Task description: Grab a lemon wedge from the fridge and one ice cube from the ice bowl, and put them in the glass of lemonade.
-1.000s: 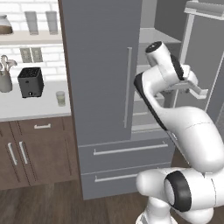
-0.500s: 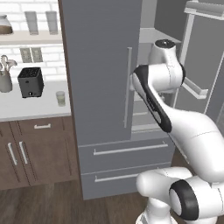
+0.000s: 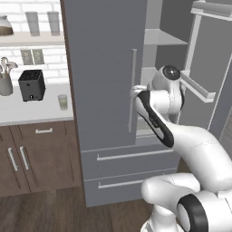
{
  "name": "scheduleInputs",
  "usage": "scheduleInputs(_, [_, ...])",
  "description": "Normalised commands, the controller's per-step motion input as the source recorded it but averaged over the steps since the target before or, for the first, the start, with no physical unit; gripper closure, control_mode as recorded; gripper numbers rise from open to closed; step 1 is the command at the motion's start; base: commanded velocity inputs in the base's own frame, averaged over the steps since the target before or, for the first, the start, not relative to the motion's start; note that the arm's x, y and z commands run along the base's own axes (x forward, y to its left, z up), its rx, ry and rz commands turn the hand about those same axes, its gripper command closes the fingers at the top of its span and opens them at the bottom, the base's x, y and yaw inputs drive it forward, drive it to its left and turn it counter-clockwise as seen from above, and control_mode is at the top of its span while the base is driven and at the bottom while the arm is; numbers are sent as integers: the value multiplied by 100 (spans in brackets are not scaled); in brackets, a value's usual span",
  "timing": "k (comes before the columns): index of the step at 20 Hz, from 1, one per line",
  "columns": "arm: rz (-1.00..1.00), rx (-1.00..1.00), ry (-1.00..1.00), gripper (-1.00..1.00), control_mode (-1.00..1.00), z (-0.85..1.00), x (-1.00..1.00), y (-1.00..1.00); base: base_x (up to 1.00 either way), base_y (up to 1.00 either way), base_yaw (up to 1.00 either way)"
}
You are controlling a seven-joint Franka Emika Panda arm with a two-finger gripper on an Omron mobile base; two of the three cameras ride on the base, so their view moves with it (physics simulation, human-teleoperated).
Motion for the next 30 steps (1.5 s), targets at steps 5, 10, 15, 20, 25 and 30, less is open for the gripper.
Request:
scheduleInputs(5, [0,0,4,-100,-100,0,77,0,0,0,0])
scheduleInputs(10, [0,0,2,-100,-100,0,80,0,0,0,0])
scheduleInputs(15, [0,-1,-8,-100,-100,0,74,0,0,0,0])
scheduleInputs(20, [0,-1,-7,-100,-100,0,52,0,0,0,0])
scheduleInputs(25, [0,0,-2,-100,-100,0,54,0,0,0,0])
scheduleInputs(30, [0,0,0,-100,-100,0,56,0,0,0,0])
